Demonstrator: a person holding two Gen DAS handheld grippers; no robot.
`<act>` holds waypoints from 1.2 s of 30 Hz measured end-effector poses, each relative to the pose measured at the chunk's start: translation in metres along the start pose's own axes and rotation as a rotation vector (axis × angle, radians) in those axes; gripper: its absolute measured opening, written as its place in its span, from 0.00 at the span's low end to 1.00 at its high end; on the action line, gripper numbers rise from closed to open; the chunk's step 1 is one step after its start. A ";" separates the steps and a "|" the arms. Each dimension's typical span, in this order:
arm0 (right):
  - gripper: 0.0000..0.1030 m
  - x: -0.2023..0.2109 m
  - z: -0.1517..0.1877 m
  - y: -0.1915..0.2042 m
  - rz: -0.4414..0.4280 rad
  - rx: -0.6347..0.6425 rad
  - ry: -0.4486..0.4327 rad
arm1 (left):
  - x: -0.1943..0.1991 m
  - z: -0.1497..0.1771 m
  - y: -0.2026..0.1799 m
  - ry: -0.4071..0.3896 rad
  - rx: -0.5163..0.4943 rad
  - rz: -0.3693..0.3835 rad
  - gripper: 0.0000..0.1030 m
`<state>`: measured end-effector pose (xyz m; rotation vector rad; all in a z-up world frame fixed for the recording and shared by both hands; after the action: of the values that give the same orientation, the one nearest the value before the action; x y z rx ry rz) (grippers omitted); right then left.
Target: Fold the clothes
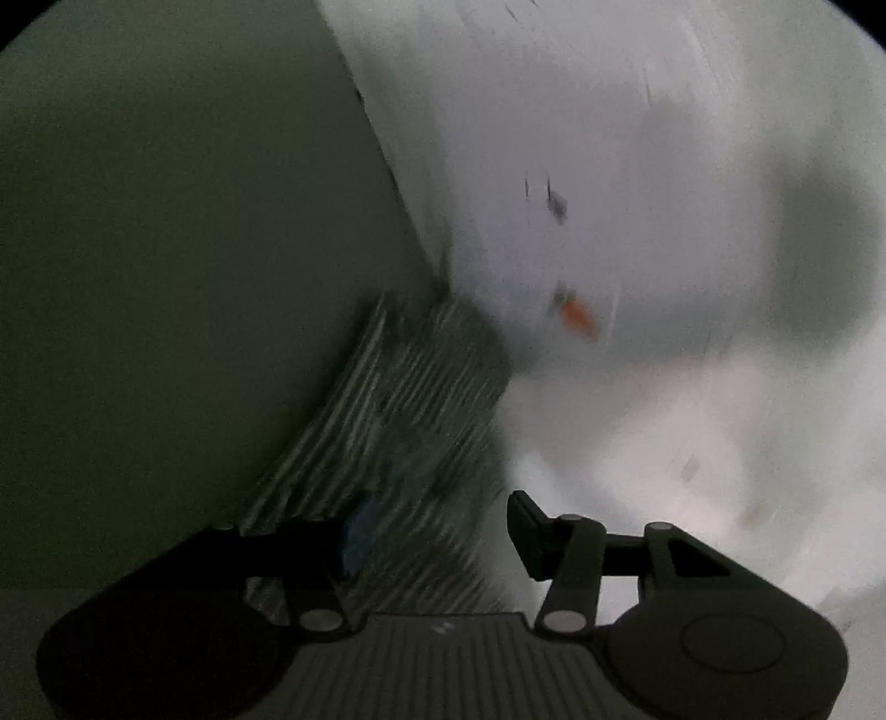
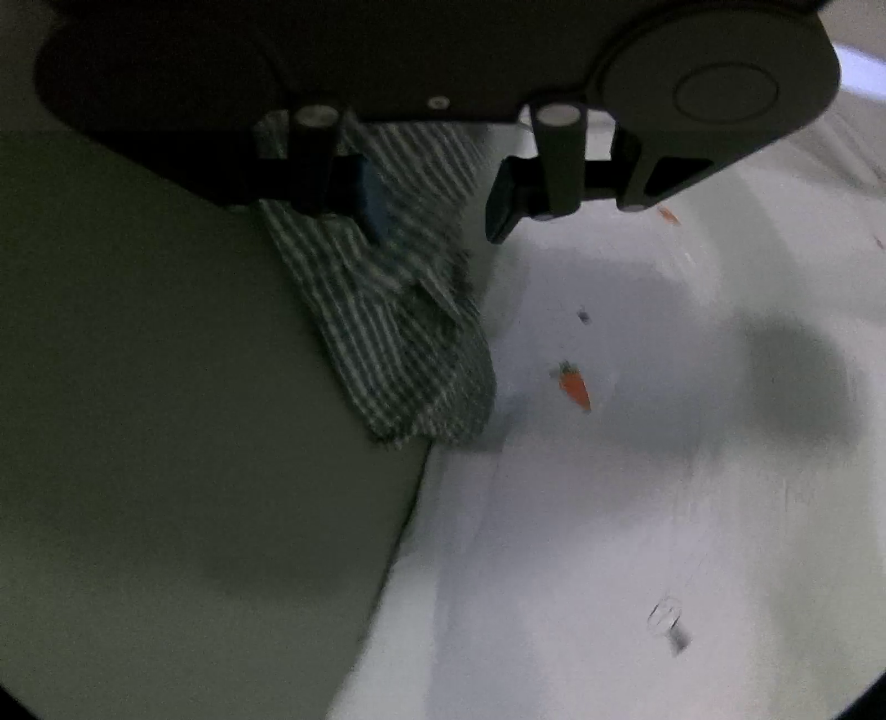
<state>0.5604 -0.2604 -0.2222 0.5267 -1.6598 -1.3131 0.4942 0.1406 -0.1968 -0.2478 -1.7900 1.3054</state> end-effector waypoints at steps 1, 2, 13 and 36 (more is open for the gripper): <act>0.40 0.002 0.005 -0.001 0.014 0.014 0.004 | -0.004 0.009 -0.003 0.021 -0.047 -0.054 0.51; 0.40 0.003 0.010 -0.003 0.023 0.018 0.008 | -0.008 0.017 -0.005 0.041 -0.094 -0.105 0.51; 0.40 0.014 0.028 -0.019 0.076 0.002 0.022 | -0.068 0.051 -0.022 0.144 -0.442 -0.391 0.47; 0.37 0.015 0.027 -0.025 0.138 0.024 0.024 | -0.084 0.050 -0.059 0.173 -0.828 -0.398 0.47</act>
<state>0.5247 -0.2662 -0.2388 0.4322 -1.6631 -1.1839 0.5253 0.0312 -0.1947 -0.4092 -2.0089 0.2130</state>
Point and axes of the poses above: each gripper's, at about its wrist camera, not at the fingertips, and x roughly against the way its jaws point, y to its left, z to its underside, the point moved 7 cm from there along -x, roughly the way its jaws point, and after that the axes turned 9 degrees about y, right-handed, at the moved point
